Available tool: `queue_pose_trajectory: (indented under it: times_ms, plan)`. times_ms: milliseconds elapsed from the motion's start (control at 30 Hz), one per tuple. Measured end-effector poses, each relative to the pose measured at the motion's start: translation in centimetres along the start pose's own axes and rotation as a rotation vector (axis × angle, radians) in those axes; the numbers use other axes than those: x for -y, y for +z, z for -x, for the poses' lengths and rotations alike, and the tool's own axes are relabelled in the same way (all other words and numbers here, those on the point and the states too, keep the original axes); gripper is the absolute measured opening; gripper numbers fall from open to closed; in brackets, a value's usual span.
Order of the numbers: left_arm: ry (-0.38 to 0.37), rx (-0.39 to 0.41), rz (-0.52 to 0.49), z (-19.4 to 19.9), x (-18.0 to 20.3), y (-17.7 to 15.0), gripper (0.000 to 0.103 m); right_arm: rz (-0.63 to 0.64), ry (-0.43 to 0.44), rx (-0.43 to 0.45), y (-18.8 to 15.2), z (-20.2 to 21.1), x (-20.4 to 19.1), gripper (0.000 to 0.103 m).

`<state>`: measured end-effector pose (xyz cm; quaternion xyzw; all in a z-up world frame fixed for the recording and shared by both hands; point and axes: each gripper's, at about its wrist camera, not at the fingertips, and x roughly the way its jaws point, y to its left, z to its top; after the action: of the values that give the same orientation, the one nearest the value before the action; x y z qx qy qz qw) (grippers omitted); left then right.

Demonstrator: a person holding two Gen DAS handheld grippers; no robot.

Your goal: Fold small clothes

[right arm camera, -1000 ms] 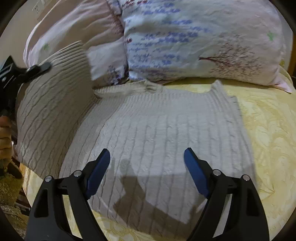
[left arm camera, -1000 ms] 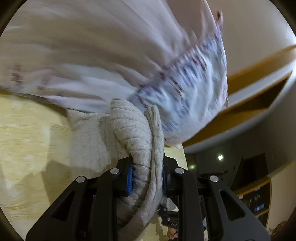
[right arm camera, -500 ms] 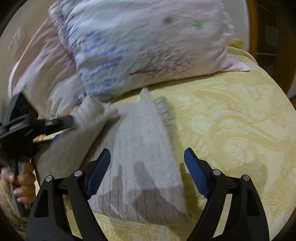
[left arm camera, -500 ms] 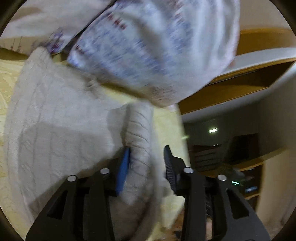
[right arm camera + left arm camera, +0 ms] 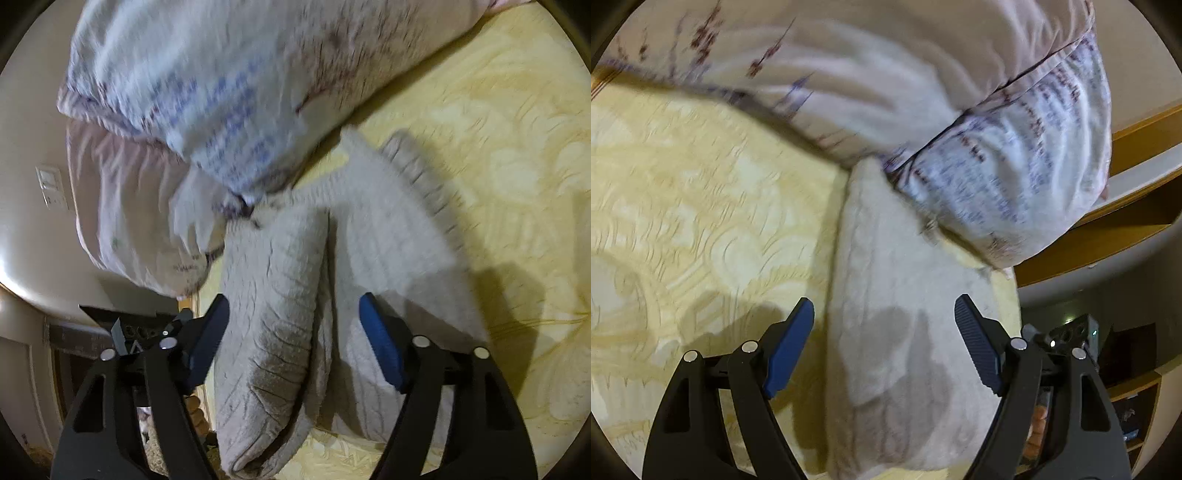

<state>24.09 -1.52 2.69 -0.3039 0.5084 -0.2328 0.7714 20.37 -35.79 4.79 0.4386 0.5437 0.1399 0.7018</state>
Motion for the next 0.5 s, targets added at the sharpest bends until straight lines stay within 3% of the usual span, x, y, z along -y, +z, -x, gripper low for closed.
queue_pose_trajectory:
  times_ms: [133,233,333,400,433,500]
  plan:
    - [0.015,-0.050,-0.020,-1.4,0.3,-1.1,0.079,0.010,-0.024,-0.050,-0.5,-1.9,-0.4,0.063]
    - [0.019,-0.089,-0.040,-1.8,0.0,-2.2,0.079,-0.017,0.012,-0.080,-0.5,-2.9,-0.3,0.049]
    - [0.018,-0.116,-0.053,-2.2,0.1,-2.5,0.079,-0.040,0.037,-0.086,-0.6,-3.5,0.0,0.046]
    - [0.019,-0.120,-0.069,-2.4,0.4,-2.8,0.079,-0.084,0.060,-0.076,-0.4,-3.9,0.7,0.036]
    - [0.023,-0.120,-0.075,-2.5,0.4,-3.0,0.079,-0.087,0.059,-0.062,-0.4,-3.9,0.7,0.022]
    - [0.019,-0.120,-0.071,-2.5,0.5,-3.1,0.079,-0.040,0.046,-0.023,-0.4,-3.4,0.0,0.017]
